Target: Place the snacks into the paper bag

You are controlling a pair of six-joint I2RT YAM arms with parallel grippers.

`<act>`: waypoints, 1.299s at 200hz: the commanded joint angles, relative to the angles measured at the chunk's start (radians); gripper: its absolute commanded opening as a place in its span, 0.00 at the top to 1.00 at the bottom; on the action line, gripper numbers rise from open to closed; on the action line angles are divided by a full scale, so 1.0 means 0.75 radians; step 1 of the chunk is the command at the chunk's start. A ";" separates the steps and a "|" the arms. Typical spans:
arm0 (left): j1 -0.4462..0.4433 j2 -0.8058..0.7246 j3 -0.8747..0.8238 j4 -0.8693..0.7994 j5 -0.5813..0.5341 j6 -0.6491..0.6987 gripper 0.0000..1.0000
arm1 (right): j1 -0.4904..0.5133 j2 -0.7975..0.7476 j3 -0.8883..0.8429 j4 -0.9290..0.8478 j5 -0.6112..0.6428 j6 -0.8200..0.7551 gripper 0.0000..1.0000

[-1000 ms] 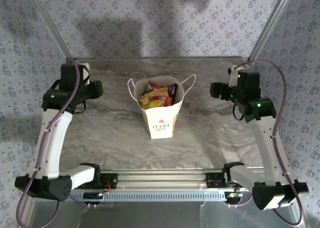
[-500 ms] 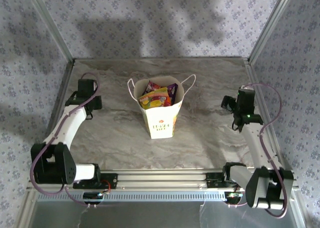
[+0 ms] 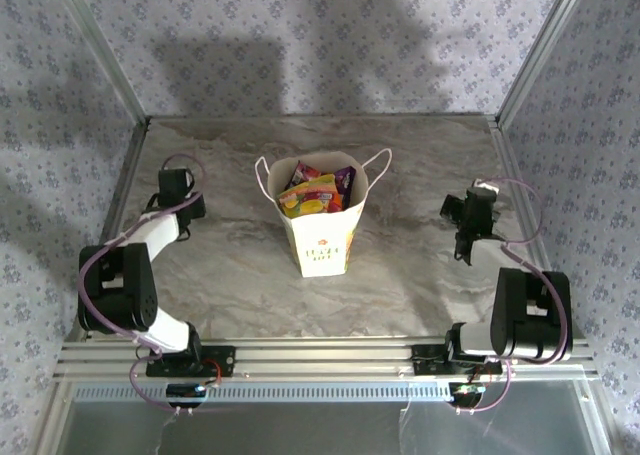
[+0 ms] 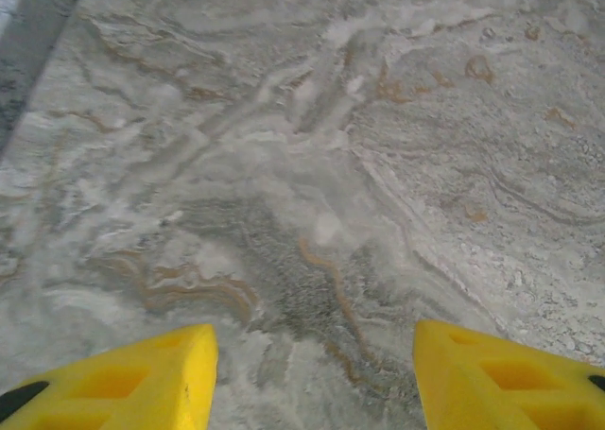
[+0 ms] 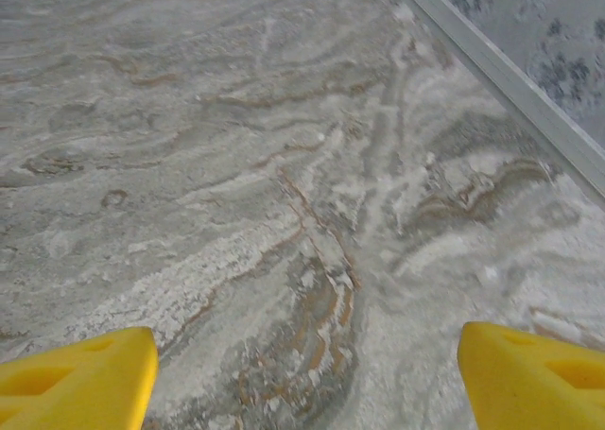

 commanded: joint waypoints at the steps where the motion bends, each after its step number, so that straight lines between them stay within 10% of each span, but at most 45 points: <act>1: 0.007 0.014 -0.070 0.277 0.053 0.028 0.42 | -0.011 0.018 -0.049 0.247 -0.053 -0.110 0.15; 60: -0.012 0.028 -0.256 0.645 0.098 0.050 0.33 | 0.065 0.171 -0.056 0.388 -0.178 -0.251 0.14; 81: -0.047 -0.017 -0.426 0.907 0.083 0.087 0.01 | 0.120 0.188 -0.161 0.583 -0.135 -0.304 0.02; 105: -0.049 0.036 -0.629 1.346 0.038 0.077 0.00 | 0.121 0.219 -0.189 0.654 -0.147 -0.311 0.00; 260: -0.045 0.027 -0.517 1.118 0.034 0.067 0.00 | 0.089 0.231 -0.174 0.635 -0.214 -0.297 0.00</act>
